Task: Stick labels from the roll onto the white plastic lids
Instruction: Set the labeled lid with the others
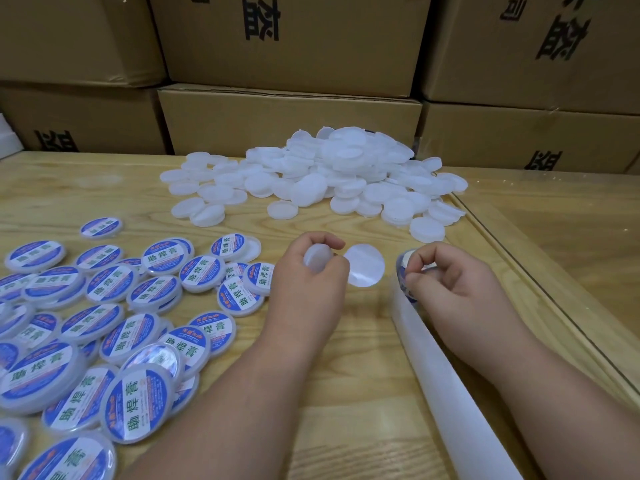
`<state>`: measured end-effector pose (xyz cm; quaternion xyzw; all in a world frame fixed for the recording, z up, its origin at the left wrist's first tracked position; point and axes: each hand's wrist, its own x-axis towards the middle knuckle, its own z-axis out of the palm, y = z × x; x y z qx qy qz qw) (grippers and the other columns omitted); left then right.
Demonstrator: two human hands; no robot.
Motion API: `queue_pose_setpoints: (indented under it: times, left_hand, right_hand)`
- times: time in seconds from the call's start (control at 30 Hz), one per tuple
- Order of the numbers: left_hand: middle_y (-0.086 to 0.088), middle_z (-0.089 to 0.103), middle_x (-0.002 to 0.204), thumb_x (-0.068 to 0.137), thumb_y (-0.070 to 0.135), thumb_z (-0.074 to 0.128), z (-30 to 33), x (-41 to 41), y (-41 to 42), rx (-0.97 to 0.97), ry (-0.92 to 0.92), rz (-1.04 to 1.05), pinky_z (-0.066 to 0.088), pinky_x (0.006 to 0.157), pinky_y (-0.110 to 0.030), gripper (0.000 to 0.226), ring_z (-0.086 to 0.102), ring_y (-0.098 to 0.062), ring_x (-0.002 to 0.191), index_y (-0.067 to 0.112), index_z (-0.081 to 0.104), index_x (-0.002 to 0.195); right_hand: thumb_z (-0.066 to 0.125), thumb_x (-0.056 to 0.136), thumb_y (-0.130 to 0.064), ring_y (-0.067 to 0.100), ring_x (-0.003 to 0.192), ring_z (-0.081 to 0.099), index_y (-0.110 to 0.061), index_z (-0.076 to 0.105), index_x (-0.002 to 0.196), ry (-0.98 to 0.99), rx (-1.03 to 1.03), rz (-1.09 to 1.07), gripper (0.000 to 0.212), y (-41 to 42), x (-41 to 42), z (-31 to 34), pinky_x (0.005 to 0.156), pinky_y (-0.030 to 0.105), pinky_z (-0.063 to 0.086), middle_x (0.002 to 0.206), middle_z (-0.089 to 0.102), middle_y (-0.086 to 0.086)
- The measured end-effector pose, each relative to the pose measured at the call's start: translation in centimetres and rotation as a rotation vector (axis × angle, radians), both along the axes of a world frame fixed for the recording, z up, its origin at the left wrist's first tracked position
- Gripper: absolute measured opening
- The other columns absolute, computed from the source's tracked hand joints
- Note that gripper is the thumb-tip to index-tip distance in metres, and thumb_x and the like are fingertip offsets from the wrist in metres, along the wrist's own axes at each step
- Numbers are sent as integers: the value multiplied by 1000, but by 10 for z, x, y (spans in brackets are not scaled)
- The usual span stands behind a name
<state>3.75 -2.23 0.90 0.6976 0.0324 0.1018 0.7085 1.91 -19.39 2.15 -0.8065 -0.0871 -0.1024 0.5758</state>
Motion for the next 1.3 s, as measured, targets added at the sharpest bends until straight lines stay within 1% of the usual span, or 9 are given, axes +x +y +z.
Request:
queue_pose_setpoints:
  times: [0.1, 0.23, 0.37, 0.57, 0.67, 0.8, 0.93, 1.07, 1.3]
  left_hand:
    - [11, 54, 59, 66, 23, 52, 1, -1, 0, -17, 10, -20, 37, 42, -21, 27, 45, -14, 55, 36, 67, 84]
    - [10, 53, 58, 64, 22, 51, 3, -3, -1, -29, 15, -48, 36, 42, -19, 28, 43, -15, 52, 35, 68, 81]
    - [10, 54, 57, 64, 21, 52, 4, -4, -1, -39, 16, -68, 36, 42, -17, 27, 43, -14, 51, 35, 69, 79]
    - [8, 58, 60, 67, 22, 53, 3, -3, -1, -70, 1, -117, 39, 45, -20, 23, 45, -14, 51, 31, 70, 81]
    - [-4, 70, 69, 75, 25, 46, 3, -5, 1, -204, -80, -197, 41, 51, -25, 26, 49, -18, 52, 19, 67, 89]
    - [-8, 72, 77, 79, 27, 34, 4, -4, 2, -433, -85, -294, 28, 51, -33, 33, 53, -25, 53, 14, 53, 102]
    - [-16, 65, 100, 95, 20, 31, 6, -2, -4, -427, -39, -340, 25, 53, -34, 31, 62, -26, 59, 17, 59, 107]
    - [-15, 71, 101, 103, 21, 26, 6, -2, -1, -437, -9, -383, 27, 52, -33, 36, 61, -23, 60, 16, 61, 108]
    - [-17, 76, 110, 75, 28, 39, 7, -3, 0, -410, 2, -476, 28, 52, -33, 37, 59, -23, 61, 18, 60, 104]
  right_hand:
    - [62, 83, -20, 9, 55, 45, -31, 66, 83, -146, -5, -10, 11, 4, -2, -1, 50, 17, 38, 68, 56, 8]
    - [67, 85, -11, 7, 59, 48, -37, 68, 87, -262, -102, 0, 26, 6, -3, -2, 58, 12, 39, 77, 56, -11]
    - [67, 85, 7, 9, 55, 48, -37, 69, 84, -306, -194, -27, 44, 6, -4, 1, 58, 9, 38, 89, 58, -10]
    - [72, 81, 5, 10, 58, 51, -33, 69, 78, -314, -213, -83, 38, 8, -4, 3, 59, 8, 38, 82, 57, -9]
    - [74, 83, 2, 7, 58, 52, -31, 70, 75, -289, -118, -103, 33, 9, -6, 5, 57, 11, 40, 73, 59, -5]
    - [72, 88, -8, 8, 43, 43, -25, 70, 72, -21, 309, -80, 23, 9, -6, 13, 39, 21, 37, 54, 50, -2]
    - [66, 81, -26, 7, 36, 24, -17, 64, 83, 402, 734, 213, 10, -4, -1, 22, 33, 12, 20, 54, 36, -2]
    - [61, 81, -36, 4, 31, 23, -12, 71, 93, 640, 731, 323, 29, -10, 0, 26, 30, 10, 20, 47, 31, -5]
    - [65, 78, -40, 4, 29, 22, -11, 75, 101, 742, 661, 418, 39, -7, -2, 29, 31, 9, 21, 42, 28, -6]
